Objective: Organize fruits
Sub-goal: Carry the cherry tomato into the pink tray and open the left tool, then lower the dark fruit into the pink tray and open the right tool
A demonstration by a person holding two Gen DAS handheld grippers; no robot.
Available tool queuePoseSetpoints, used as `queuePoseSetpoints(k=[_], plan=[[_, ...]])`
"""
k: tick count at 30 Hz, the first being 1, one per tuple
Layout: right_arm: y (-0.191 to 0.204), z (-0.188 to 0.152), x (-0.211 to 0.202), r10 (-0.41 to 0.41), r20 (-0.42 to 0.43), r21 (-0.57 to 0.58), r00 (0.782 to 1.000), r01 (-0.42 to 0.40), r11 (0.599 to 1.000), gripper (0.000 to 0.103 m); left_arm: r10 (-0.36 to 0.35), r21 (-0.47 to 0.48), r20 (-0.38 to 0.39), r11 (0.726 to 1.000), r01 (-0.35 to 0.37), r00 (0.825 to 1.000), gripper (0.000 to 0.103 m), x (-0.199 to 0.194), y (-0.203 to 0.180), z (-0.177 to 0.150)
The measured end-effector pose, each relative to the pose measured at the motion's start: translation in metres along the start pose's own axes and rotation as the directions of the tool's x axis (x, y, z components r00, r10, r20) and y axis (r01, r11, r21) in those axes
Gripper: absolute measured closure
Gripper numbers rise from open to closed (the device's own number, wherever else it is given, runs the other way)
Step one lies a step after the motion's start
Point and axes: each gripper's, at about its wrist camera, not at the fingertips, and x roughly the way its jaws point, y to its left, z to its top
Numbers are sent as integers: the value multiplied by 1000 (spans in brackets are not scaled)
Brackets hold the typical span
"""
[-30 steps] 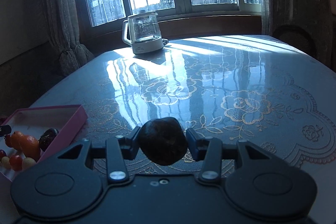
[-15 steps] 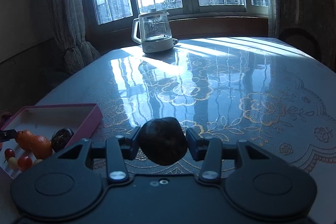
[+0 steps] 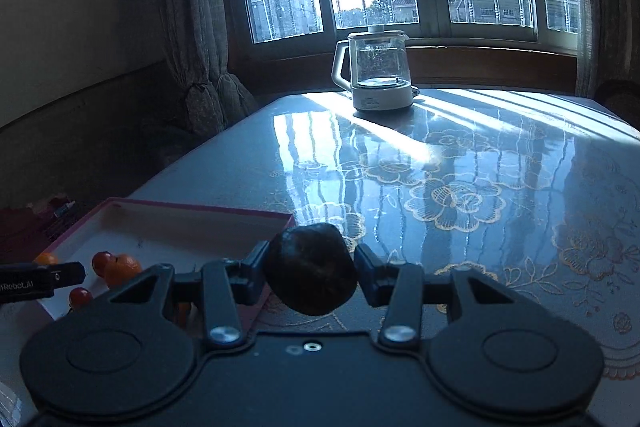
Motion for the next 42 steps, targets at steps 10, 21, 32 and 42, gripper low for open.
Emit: queuePoseSetpoints(k=[10,21,32,42], plan=[[48,24,30,117,-37,-97,992,-120,988,58,-24,-8,-74,1000,23,997,13,-13,9,-11],[92,34,75,142,-141,-220,980,-171,960,58,-88,-11,-116,996,88,989,3,-31,24,-25],[113,31,103,74,-253,-275,965,-145,950,58,-78,50,-170,995,88,982,0,-42,22,-36],[106,39,72,92,-180,-250,979,-136,959,23,-25,24,-180,999,30,983,0,-55,22,-40]])
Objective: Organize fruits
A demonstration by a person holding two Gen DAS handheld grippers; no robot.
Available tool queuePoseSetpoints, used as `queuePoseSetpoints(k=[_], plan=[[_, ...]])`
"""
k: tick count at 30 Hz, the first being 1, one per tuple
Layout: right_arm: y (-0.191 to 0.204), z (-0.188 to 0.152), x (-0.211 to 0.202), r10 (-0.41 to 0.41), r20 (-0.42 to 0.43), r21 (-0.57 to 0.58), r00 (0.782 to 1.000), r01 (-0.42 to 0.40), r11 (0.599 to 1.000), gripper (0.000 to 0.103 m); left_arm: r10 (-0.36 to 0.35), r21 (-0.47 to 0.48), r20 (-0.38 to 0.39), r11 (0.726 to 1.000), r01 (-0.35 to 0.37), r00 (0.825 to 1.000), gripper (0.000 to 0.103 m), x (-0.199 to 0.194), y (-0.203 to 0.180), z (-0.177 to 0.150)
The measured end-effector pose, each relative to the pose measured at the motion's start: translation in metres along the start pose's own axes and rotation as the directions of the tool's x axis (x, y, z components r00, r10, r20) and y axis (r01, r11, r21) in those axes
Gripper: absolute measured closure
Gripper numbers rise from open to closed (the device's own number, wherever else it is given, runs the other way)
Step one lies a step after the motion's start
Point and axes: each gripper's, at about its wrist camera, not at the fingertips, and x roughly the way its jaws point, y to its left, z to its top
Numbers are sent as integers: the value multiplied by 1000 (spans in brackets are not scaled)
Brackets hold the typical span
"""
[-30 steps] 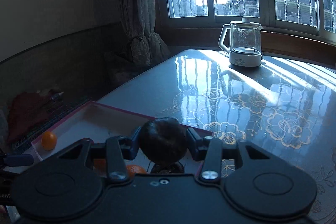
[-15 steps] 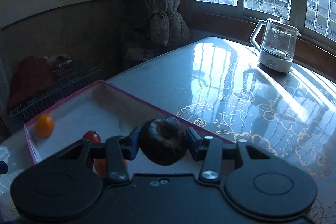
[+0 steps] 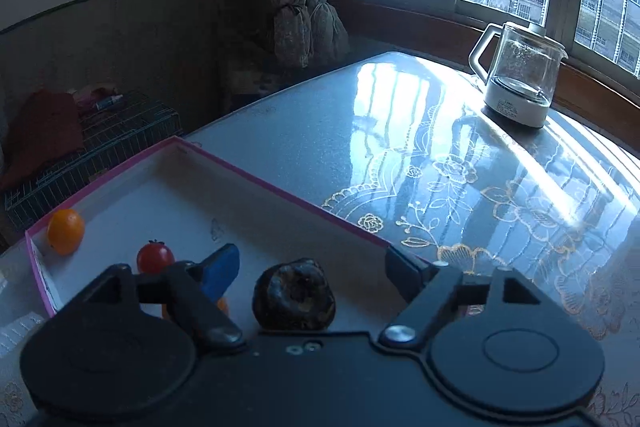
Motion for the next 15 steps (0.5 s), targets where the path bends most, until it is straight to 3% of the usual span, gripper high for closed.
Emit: queuePoseSetpoints(k=[4,8,11,15], plan=[[-7,-2,-34,3,58,58,998,-6,998,23,8,-19,-22,1000,-8,1000,0,-4,1,-3],[-9,-14,-61,-7,57,148,998,-1,989,21,8,-3,-10,1000,-8,1000,0,-7,5,-4],[-2,-24,-80,-75,76,165,994,62,984,15,-19,48,-13,999,20,1000,0,-6,7,-2],[1,-37,-95,-150,27,278,988,136,951,14,-54,67,-43,996,56,998,0,-4,15,2]])
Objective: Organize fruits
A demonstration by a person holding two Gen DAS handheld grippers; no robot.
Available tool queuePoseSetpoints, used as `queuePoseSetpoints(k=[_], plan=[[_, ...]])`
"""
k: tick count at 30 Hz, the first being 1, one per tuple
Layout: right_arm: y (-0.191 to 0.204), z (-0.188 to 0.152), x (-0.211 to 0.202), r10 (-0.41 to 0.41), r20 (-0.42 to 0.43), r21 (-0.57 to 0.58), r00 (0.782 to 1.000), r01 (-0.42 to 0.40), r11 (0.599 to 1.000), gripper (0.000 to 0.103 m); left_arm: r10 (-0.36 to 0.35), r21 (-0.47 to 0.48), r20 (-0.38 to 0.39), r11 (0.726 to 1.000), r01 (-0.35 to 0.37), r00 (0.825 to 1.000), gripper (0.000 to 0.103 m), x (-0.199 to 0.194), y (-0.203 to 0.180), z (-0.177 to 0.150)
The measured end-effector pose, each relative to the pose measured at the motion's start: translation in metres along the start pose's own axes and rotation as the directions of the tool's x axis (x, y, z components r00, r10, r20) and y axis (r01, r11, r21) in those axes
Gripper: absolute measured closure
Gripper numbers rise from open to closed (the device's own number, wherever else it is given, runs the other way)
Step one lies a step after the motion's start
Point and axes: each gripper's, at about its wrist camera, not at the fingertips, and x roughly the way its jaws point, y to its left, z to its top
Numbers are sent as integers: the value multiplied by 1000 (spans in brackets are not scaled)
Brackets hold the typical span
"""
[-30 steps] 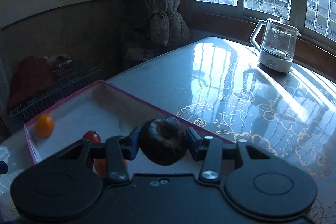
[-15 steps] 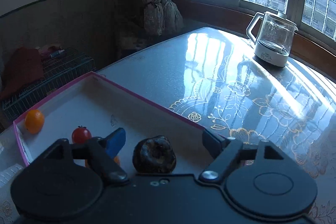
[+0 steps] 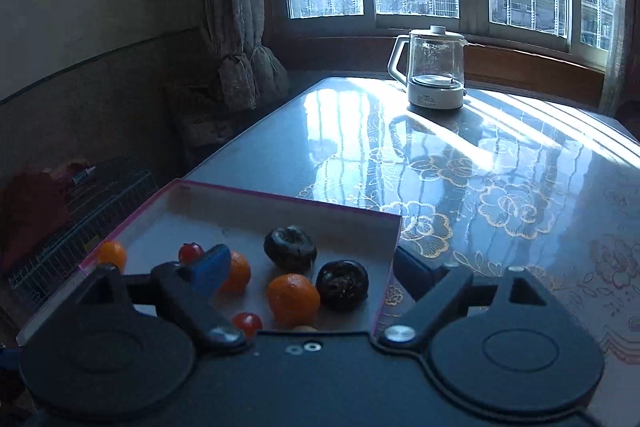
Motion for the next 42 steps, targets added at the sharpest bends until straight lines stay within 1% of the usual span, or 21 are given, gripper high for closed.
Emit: queuePoseSetpoints(k=[1,3,9,12,14,17,21,24,27,29,33,42], plan=[[-1,-4,-3,-13,2,26,1000,13,1000,13,-9,2,0,1000,9,1000,0,1,1,0],[0,-11,-8,-68,-3,56,998,68,996,4,-17,14,-11,1000,17,1000,0,3,5,0],[7,-25,-24,-112,-1,74,994,112,991,3,-12,23,11,1000,11,1000,0,-2,14,-6],[10,-31,-33,-137,24,85,990,135,987,0,1,57,31,998,-3,1000,0,-7,13,-7],[12,-34,-38,-154,37,80,987,151,985,0,7,79,49,997,-11,999,0,-13,11,-7],[18,-45,-49,-224,40,62,974,221,973,0,4,77,68,997,-9,998,0,-21,9,-5],[22,-59,-55,-281,51,62,958,278,959,0,21,49,94,998,-26,995,0,-28,13,-2],[30,-67,-57,-324,34,24,945,324,946,0,32,33,86,999,-35,996,0,-28,17,-1],[35,-71,-58,-333,21,16,943,332,943,0,37,23,90,999,-39,995,0,-29,20,-2],[37,-72,-58,-317,12,22,948,317,948,0,35,15,91,999,-37,995,0,-30,21,-1],[40,-72,-58,-308,7,30,951,308,951,0,45,15,99,999,-47,994,0,-32,21,-1],[40,-71,-62,-301,28,46,953,299,953,0,66,24,110,997,-69,992,0,-33,21,-2]])
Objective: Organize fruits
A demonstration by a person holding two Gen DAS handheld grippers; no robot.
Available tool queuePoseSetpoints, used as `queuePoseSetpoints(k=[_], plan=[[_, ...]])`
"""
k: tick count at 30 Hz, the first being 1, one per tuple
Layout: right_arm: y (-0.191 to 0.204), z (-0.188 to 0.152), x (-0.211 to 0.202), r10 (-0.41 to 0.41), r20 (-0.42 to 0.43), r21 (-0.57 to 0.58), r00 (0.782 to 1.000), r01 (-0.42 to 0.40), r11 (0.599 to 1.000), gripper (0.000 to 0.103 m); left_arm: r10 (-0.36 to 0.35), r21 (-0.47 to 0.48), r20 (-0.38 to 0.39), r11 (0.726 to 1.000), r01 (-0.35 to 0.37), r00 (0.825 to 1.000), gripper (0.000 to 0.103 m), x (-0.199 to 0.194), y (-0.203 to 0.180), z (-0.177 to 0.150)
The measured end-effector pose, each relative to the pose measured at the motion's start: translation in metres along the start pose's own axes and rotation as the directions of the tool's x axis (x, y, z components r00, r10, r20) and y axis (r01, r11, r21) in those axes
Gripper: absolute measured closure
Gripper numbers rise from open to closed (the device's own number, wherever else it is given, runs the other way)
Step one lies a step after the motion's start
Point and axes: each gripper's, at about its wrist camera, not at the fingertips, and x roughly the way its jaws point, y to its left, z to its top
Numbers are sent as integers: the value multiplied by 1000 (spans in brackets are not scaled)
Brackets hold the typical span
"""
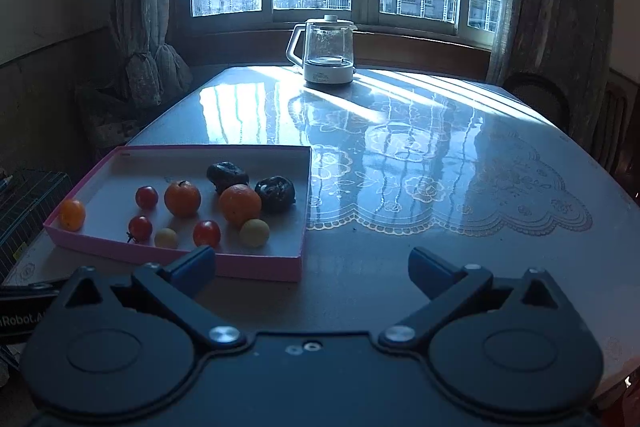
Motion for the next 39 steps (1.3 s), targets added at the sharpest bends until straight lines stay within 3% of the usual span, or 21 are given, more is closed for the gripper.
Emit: queuePoseSetpoints(k=[9,24,33,39], plan=[[1,-1,-1,10,0,-9,1000,-10,1000,0,-1,1,8,1000,1,1000,0,-3,-1,0],[-1,-1,-3,9,13,-9,1000,-9,1000,0,7,79,55,997,-11,998,0,-15,-11,3],[0,0,-2,5,20,-9,1000,-5,1000,0,-23,3,94,1000,23,995,0,-20,1,0],[0,0,-1,12,17,-2,1000,-12,1000,0,-48,-7,41,999,48,998,0,-12,2,2]])
